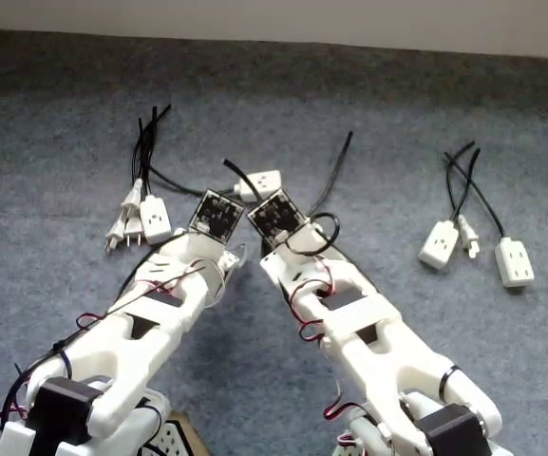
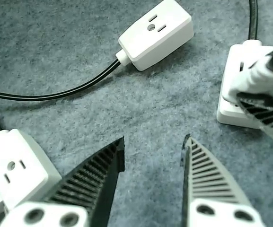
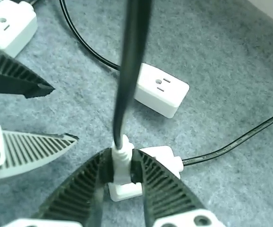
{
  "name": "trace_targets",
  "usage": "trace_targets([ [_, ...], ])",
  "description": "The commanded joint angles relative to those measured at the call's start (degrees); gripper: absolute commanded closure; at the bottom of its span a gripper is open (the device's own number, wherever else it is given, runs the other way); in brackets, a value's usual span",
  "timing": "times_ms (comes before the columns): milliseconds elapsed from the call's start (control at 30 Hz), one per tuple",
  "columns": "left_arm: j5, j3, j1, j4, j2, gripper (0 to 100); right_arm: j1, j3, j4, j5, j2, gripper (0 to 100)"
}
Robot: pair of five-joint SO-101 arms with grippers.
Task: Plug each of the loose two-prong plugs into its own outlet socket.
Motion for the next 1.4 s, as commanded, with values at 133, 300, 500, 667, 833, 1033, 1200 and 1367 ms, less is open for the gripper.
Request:
trace_targets([
  [133, -0.4, -1.1, -0.7, -1.1, -0.2, 79, 1.5, 0.5, 2.2, 1.1, 1.0, 99.1],
  [300, -0.4, -1.1, -0.7, -1.1, -0.2, 79, 1.9, 0.0, 5.1, 1.1, 0.9, 99.1],
  [500, -0.4, -1.2, -0.7, -1.1, -0.2, 79, 2.6, 0.5, 6.1, 1.0, -1.8, 99.1],
  [667, -0.4, -1.2, -0.7, -1.1, -0.2, 79, 2.5, 4.1, 6.0, 0.8, -6.3, 99.1],
  [833, -0.4, -1.2, -0.7, -1.1, -0.2, 79, 2.8, 2.9, 5.2, 1.1, -2.8, 99.1],
  [1033, -0.4, -1.2, -0.7, -1.1, -0.2, 79, 2.4, 0.3, 7.5, 1.1, 0.7, 99.1],
  [1200, -0.4, -1.2, -0.7, -1.1, -0.2, 79, 1.9, -2.4, 11.8, 1.1, 1.4, 99.1],
  [1367, -0.4, -1.2, -0.7, -1.1, -0.2, 79, 1.8, -2.6, 15.4, 1.1, 1.4, 99.1],
])
